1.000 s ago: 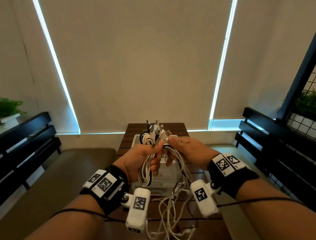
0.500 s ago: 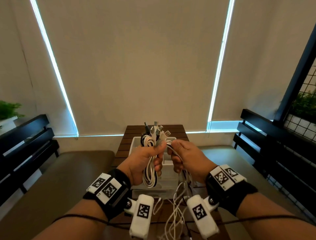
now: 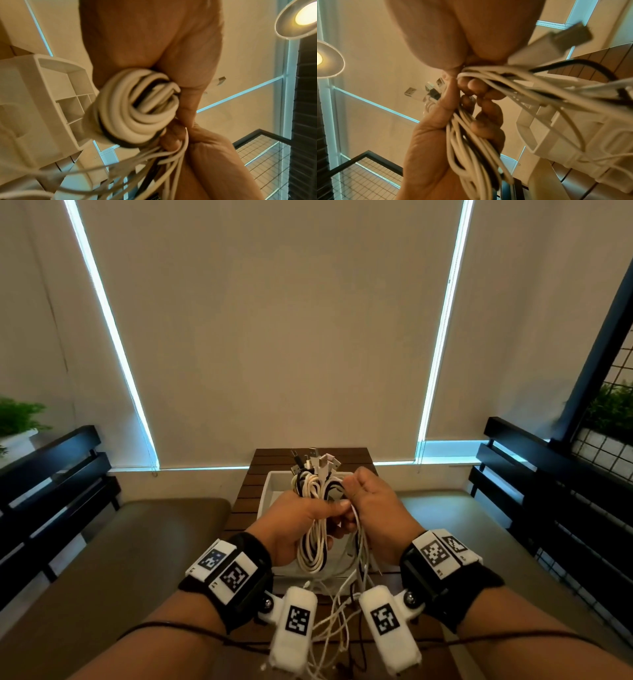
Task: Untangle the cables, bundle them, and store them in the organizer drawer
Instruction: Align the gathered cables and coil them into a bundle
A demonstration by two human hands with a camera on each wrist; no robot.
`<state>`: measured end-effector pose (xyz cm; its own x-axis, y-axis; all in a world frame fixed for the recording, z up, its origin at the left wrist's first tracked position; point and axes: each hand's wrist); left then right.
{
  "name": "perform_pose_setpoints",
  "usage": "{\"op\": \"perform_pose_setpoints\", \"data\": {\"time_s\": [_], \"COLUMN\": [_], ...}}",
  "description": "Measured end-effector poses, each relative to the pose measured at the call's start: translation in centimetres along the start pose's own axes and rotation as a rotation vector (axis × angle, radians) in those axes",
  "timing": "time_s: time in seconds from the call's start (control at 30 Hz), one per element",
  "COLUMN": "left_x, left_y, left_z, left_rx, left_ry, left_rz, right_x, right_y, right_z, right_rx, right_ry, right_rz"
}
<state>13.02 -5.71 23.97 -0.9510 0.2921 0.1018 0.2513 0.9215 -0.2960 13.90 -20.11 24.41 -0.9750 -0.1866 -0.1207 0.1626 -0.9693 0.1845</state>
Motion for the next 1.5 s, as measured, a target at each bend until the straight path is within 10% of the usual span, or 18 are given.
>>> {"op": "perform_pose_setpoints", "data": {"time_s": [1.5], "left_x": [-1.0], "left_y": [-1.4], "left_z": [2.5], "left_rx": [0.123], "left_ry": [-0.11], "left_rz": [-0.008], "right_x": [0.0], "right_y": [1.4], "right_z": [0.0], "right_rx": [-0.042], "right_ry": [-0.098], "right_rz": [-0.02]}}
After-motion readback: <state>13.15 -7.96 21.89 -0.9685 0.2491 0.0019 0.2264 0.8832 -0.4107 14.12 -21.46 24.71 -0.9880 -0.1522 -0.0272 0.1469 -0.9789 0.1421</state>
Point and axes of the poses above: each hand's wrist, its own x-axis away from the middle knuckle, its own y-axis out of the back of the hand, z = x × y, and after that the axes turned 10 degrees about x, right-handed
